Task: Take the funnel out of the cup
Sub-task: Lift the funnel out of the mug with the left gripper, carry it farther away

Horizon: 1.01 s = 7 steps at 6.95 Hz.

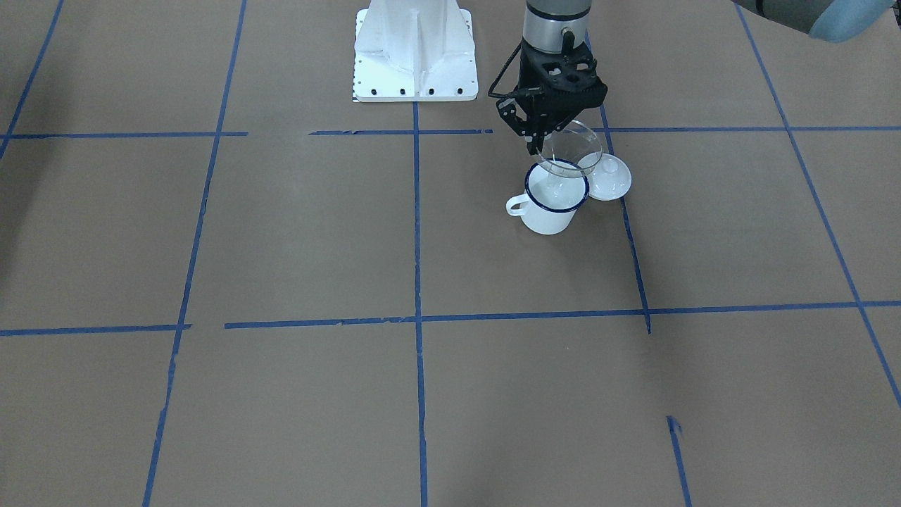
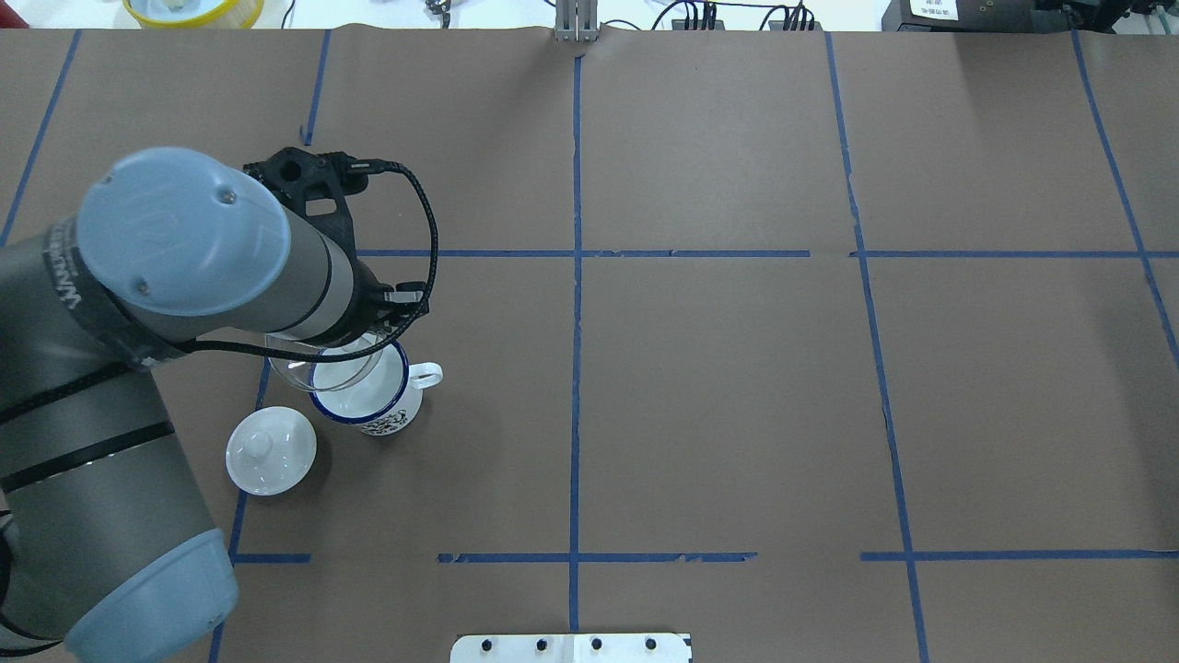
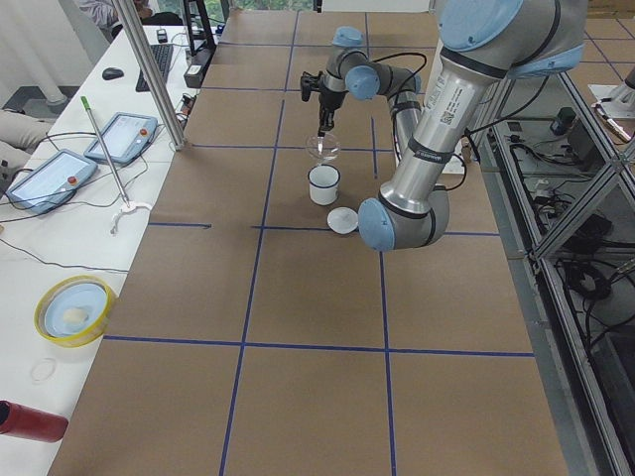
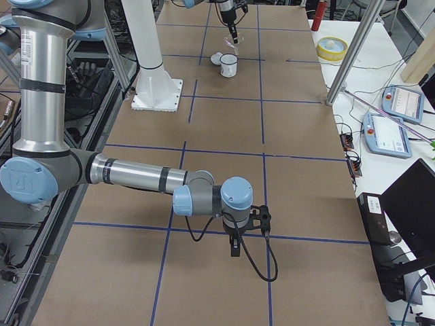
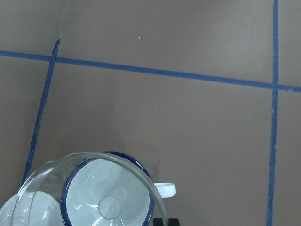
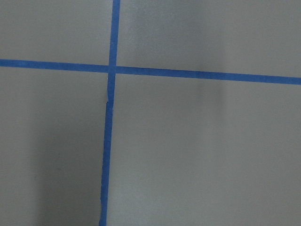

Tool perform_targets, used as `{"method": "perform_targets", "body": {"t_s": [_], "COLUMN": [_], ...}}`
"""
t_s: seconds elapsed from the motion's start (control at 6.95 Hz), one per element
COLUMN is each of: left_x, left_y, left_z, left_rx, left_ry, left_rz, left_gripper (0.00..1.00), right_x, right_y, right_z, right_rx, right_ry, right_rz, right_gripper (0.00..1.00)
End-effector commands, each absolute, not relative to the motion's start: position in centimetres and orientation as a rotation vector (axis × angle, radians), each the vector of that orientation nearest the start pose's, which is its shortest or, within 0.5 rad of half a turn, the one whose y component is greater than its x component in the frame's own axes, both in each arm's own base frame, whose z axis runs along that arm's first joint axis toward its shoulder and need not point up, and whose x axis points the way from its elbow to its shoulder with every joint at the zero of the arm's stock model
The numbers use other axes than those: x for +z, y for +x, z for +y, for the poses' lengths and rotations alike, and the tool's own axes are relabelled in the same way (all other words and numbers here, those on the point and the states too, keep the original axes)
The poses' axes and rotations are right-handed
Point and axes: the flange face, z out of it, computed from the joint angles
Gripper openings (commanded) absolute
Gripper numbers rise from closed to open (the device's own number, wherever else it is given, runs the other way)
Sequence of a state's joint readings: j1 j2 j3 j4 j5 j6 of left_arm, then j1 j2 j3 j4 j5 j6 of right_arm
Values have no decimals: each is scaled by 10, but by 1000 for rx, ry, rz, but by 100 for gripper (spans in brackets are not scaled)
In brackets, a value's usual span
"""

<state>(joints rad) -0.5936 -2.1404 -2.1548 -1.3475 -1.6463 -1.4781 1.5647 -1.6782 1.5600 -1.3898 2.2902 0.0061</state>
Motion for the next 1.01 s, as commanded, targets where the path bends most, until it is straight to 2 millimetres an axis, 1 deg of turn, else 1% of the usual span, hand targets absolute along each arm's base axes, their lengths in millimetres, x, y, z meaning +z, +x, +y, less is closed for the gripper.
{"method": "perform_targets", "body": {"t_s": [0.0, 0.14, 0.29, 0.43, 0.58, 0.72, 0.86], "left_x": [151, 175, 210, 245, 257, 273, 285], "left_y": [388, 405, 424, 446, 472, 499, 513], "left_z": [-459, -498, -527, -558, -584, -604, -615], "left_rx": [-770, -909, -977, -1072, -1106, -1109, -1118], "left_ry": [370, 436, 447, 474, 514, 514, 533], "left_rz": [1113, 1213, 1277, 1267, 1263, 1245, 1252], "left_gripper": [0, 0, 0, 0, 0, 0, 0], "right_x": [700, 700, 700, 700, 700, 700, 700], "right_y": [65, 65, 65, 65, 65, 65, 65], "right_z": [-449, -449, -449, -449, -449, -449, -449], "right_rx": [-23, -23, -23, -23, -23, -23, -23], "right_ry": [56, 56, 56, 56, 56, 56, 56], "right_rz": [-720, -720, -720, -720, -720, -720, -720], "right_gripper": [100, 100, 100, 100, 100, 100, 100]}}
